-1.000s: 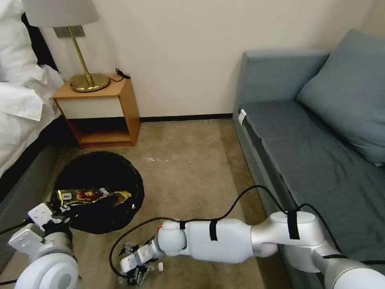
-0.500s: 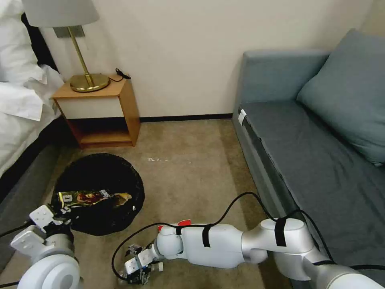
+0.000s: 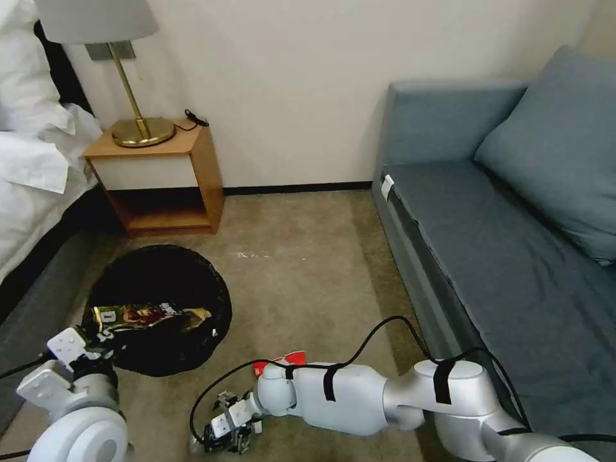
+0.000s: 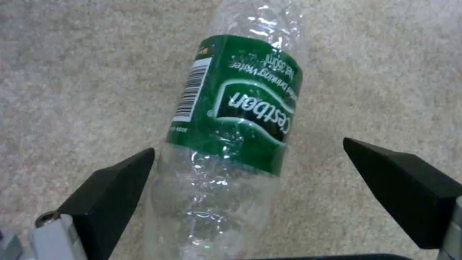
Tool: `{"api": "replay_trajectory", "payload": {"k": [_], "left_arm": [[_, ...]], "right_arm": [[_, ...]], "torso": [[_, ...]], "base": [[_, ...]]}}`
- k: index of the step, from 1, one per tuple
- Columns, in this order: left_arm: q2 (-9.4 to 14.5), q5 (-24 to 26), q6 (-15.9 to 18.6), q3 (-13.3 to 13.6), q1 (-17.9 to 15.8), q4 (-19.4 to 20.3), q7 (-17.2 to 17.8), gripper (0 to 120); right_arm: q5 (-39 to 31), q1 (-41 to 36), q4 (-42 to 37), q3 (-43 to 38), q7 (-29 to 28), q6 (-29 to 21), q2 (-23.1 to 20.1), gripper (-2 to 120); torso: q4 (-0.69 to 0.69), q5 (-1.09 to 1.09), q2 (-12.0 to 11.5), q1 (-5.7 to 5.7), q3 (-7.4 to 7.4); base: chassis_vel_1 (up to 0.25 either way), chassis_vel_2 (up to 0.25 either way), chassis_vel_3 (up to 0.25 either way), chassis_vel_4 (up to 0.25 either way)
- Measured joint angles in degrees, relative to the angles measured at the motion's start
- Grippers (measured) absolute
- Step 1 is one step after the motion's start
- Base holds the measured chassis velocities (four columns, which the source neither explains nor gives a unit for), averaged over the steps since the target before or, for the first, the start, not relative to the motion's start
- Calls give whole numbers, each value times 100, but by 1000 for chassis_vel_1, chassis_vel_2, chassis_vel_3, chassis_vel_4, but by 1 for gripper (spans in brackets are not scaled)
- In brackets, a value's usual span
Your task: Pick up the trash bin, then pick up the garbage on the floor and place it into the trash bin.
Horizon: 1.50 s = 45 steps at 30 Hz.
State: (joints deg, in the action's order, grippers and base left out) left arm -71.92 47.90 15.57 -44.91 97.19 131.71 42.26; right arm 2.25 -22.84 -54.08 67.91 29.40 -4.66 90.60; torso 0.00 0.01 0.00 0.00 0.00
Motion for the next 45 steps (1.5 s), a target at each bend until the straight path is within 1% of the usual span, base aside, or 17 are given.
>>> {"api": "replay_trajectory", "payload": {"k": [2,5,6,9,10,13,14,16,17,20,23,25,26,30,31,35,45], "left_arm": [[-2,-2,-1,0,2,4,0,3],[-14,-15,-7,3,21,9,-2,3],[-14,-15,-7,3,21,9,-2,3],[-5,-22,-13,4,30,21,-8,3],[-5,-22,-13,4,30,21,-8,3],[-4,-28,-13,27,29,22,-9,3],[-4,-28,-13,27,29,22,-9,3],[-10,-41,-14,39,30,22,-10,3],[-10,-41,-14,39,30,22,-10,3],[-14,-56,-14,50,32,24,-13,3],[-12,-60,-14,55,35,37,-14,3],[0,-60,-14,56,36,66,-14,3],[0,-60,-14,56,36,66,-14,3],[35,-60,-14,54,66,121,-15,3],[35,-60,-14,54,66,121,-15,3],[97,-45,-15,45,81,125,-16,3],[154,-29,-15,121,4,54,-16,3]], "right_arm": [[1,-13,15,-7,-3,5,1,100],[-5,-32,20,-44,-7,-5,2,87],[-5,-32,20,-44,-7,-5,2,87],[-6,-6,-18,-60,43,-15,-44,72],[-6,-6,-18,-60,43,-15,-44,72],[2,-40,-34,-88,70,-18,-90,57],[2,-40,-34,-88,70,-18,-90,57],[5,-44,-73,-100,90,-24,-126,47],[5,-44,-73,-100,90,-24,-126,47],[2,-29,-121,-172,110,-61,-181,36],[-2,78,-196,-321,116,-80,-311,30],[-7,286,-239,-595,119,-60,-550,25],[-7,286,-239,-595,119,-60,-550,25],[-77,704,-242,-1214,233,158,-1340,23],[-77,704,-242,-1214,233,158,-1340,23],[-163,789,89,-2166,335,441,-2027,23],[-862,437,79,-3751,271,422,-2519,23]], "torso": [[0,0,0,0,0],[0,0,0,0,0],[0,0,0,0,0],[0,-1,0,0,0],[0,-1,0,0,0],[0,-1,0,0,0],[0,-1,0,0,0],[0,-1,1,0,0],[0,-1,1,0,0],[0,-1,1,0,0],[1,-1,1,0,0],[1,-2,1,0,0],[1,-2,1,0,0],[-1,-2,1,0,0],[-1,-2,1,0,0],[-2,-3,1,0,0],[-1,-3,1,0,-1]], "base": [[0,0,0,0],[0,0,0,0],[0,0,0,0],[0,0,0,0],[0,0,0,0],[0,0,0,0],[0,0,0,0],[0,0,0,0],[0,0,0,0],[0,0,0,0],[0,0,0,0],[0,0,0,0],[0,0,0,0],[0,0,0,0],[0,0,0,0],[0,0,0,0],[0,0,0,0]]}}
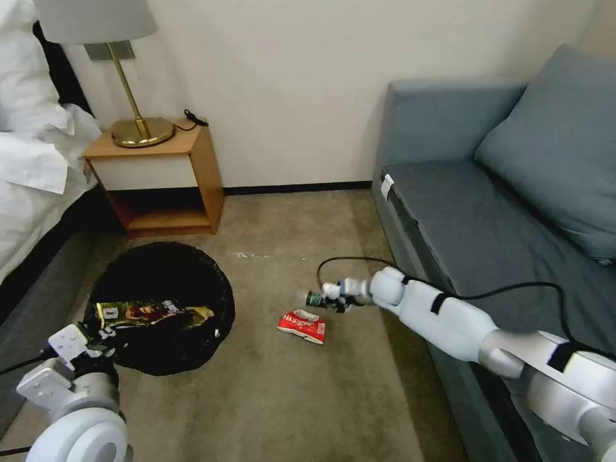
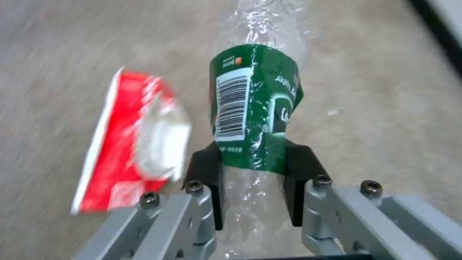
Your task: Pick up the trash bin, then pick up the garbage on the floor and place it into the trash bin.
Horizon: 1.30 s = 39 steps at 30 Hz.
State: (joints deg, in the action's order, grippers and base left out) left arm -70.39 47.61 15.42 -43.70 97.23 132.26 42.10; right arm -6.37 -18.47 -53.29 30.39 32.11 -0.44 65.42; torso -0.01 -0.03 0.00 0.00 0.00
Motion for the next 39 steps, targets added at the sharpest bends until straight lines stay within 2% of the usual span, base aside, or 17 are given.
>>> {"api": "replay_trajectory", "payload": {"k": [1,5,6,8,10,11,14,15,17,19,25,27,33,39], "left_arm": [[0,0,0,0,0,0,0,3],[0,-3,9,65,-39,-27,0,3],[0,-3,9,65,-39,-27,0,3],[1,-8,10,79,-48,-38,0,3],[7,-15,10,81,-43,-48,2,3],[7,-15,10,81,-43,-48,2,3],[7,-24,10,90,-43,-52,2,3],[7,-24,10,90,-43,-52,2,3],[-3,-35,10,113,-45,-51,2,3],[-12,-48,11,125,-47,-51,5,3],[-30,-81,12,164,-44,-44,6,3],[-30,-83,13,167,-38,-24,6,3],[-35,-85,16,167,-21,12,6,3],[-111,-119,18,156,53,135,6,3]], "right_arm": [[0,0,0,0,0,0,0,23],[-992,-35,-735,-409,-242,-191,-274,23],[-992,-35,-735,-409,-242,-191,-274,23],[-1653,-6,-1307,-528,-477,-257,-382,23],[-2545,92,-1980,-586,-943,-333,-460,23],[-2545,92,-1980,-586,-943,-333,-460,23],[-3944,261,-2789,-491,-1518,-17,-369,23],[-3944,261,-2789,-491,-1518,-17,-369,23],[-4828,389,-3355,-237,-1915,179,-254,23],[-5219,477,-3698,1,-2136,246,-159,23],[-5296,626,-4113,655,-2304,361,272,23],[-5067,646,-4032,936,-2299,426,519,23],[-4900,648,-3927,1185,-2286,473,715,23],[-4414,517,-3630,1557,-2206,642,1063,23]], "torso": [[0,0,0,0,0],[0,2,0,0,0],[0,2,0,0,0],[0,2,0,0,0],[1,4,0,0,0],[1,4,0,0,0],[1,4,0,0,0],[1,4,0,0,0],[3,4,0,0,0],[2,5,0,0,1],[2,4,0,0,1],[2,4,0,0,1],[1,4,0,0,1],[1,3,-1,0,1]], "base": [[0,0,0,0],[0,0,0,0],[0,0,0,0],[0,0,0,0],[0,0,0,0],[0,0,0,0],[0,0,0,0],[0,0,0,0],[0,0,0,0],[0,0,0,0],[0,0,0,0],[0,0,0,0],[0,0,0,0],[0,0,0,0]]}}
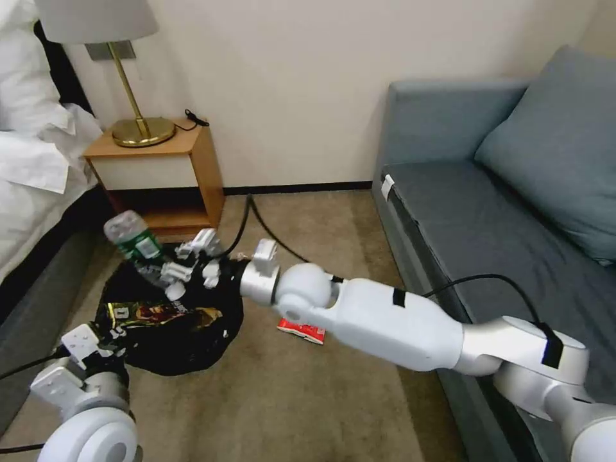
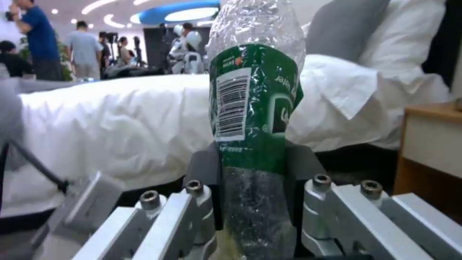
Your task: Pick up the trash bin, then pick up the garbage on the floor and place it into the trash bin.
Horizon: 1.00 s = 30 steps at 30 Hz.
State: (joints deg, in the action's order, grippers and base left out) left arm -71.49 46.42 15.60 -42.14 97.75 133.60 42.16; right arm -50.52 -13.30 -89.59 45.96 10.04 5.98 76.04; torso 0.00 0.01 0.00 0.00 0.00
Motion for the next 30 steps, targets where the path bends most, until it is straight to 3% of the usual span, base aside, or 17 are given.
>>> {"api": "replay_trajectory", "payload": {"k": [15,18,21,23,30], "left_arm": [[21,21,1,-137,118,128,1,3],[12,30,1,-138,116,133,-2,3],[9,33,1,-135,112,134,-5,3],[15,39,2,-132,108,137,-11,3],[11,47,2,-132,108,146,-12,3]], "right_arm": [[688,-377,194,219,245,85,2,25],[800,-354,203,232,129,84,4,39],[821,-346,236,235,79,90,20,45],[829,-345,284,236,50,91,44,57],[832,-347,311,241,55,73,40,77]], "torso": [[-1,-1,0,0,0],[-1,-1,0,0,0],[-1,-1,0,0,0],[-1,-1,0,0,0],[-1,-1,0,0,0]], "base": [[0,0,0,0],[0,0,0,0],[0,0,0,0],[0,0,0,0],[0,0,0,0]]}}
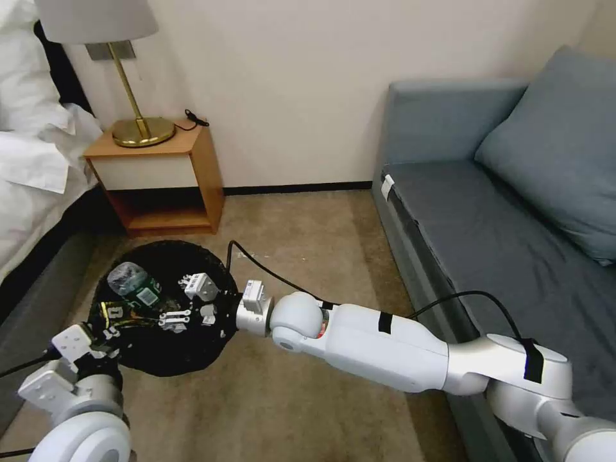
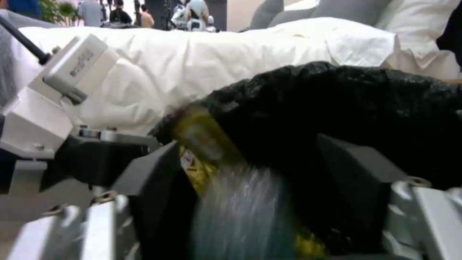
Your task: Pick up the trash bin, then pick up the garbage on the floor and place it into the trash bin.
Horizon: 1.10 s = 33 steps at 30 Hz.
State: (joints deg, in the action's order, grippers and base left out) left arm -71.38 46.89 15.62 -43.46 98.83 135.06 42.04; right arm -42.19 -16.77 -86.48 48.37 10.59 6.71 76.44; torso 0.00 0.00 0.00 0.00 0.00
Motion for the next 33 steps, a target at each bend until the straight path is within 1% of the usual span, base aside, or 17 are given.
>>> {"api": "replay_trajectory", "payload": {"k": [3,4,6,9,11,14,17,18,20,21,22,23,26,27,30,31,33], "left_arm": [[-45,-13,0,1,33,35,-3,3],[-45,-13,0,1,33,35,-3,3],[-57,-21,0,2,47,38,-5,3],[-63,-22,-2,2,52,38,-6,3],[-58,-21,-13,2,69,38,-6,3],[-51,-21,-30,-1,88,35,-7,3],[-43,-22,-46,-14,97,6,-8,3],[-43,-22,-46,-14,97,6,-8,3],[-41,-23,-54,-17,94,-7,-8,3],[-38,-23,-56,-18,84,-15,-8,3],[-37,-23,-58,-19,79,-16,-9,3],[-37,-23,-58,-19,79,-16,-9,3],[-37,-20,-59,-19,66,-17,-14,3],[-37,-20,-59,-19,66,-17,-14,3],[-27,-12,-60,-24,48,-14,-16,3],[-27,-12,-60,-24,48,-14,-16,3],[-24,-9,-69,-37,38,-35,-16,3]], "right_arm": [[53,-6,-1,18,26,-3,-11,92],[53,-6,-1,18,26,-3,-11,92],[53,-33,-54,-10,16,-1,-27,98],[125,-163,-217,-188,-130,5,-98,99],[185,-430,-499,-434,-437,5,-233,100],[256,-728,-727,-733,-617,53,-374,100],[593,-1271,-1119,-1384,-1137,195,-580,100],[593,-1271,-1119,-1384,-1137,195,-580,100],[953,-1522,-1269,-1741,-1508,293,-677,100],[1458,-1835,-1419,-2165,-1915,331,-781,100],[1815,-2050,-1511,-2453,-2123,347,-860,100],[1815,-2050,-1511,-2453,-2123,347,-860,100],[2632,-2917,-1952,-3199,-2498,352,-1149,100],[2632,-2917,-1952,-3199,-2498,352,-1149,100],[3363,-4033,-2477,-3936,-2928,6,-1374,100],[3363,-4033,-2477,-3936,-2928,6,-1374,100],[3659,-4526,-2586,-4310,-3215,-109,-1348,100]], "torso": [[0,0,0,0,0],[0,0,0,0,0],[1,0,0,0,0],[1,0,0,0,0],[1,0,0,0,0],[0,-1,0,0,0],[0,-1,0,0,0],[0,-1,0,0,0],[0,-1,0,0,0],[1,-1,0,0,0],[1,-1,0,0,0],[1,-1,0,0,0],[-1,-2,0,0,0],[-1,-2,0,0,0],[-2,-2,0,0,1],[-2,-2,0,0,1],[-1,-2,0,0,1]], "base": [[0,0,0,0],[0,0,0,0],[0,0,0,0],[0,0,0,0],[0,0,0,0],[0,0,0,0],[0,0,0,0],[0,0,0,0],[0,0,0,0],[0,0,0,0],[0,0,0,0],[0,0,0,0],[0,0,0,0],[0,0,0,0],[0,0,0,0],[0,0,0,0],[0,0,0,0]]}}
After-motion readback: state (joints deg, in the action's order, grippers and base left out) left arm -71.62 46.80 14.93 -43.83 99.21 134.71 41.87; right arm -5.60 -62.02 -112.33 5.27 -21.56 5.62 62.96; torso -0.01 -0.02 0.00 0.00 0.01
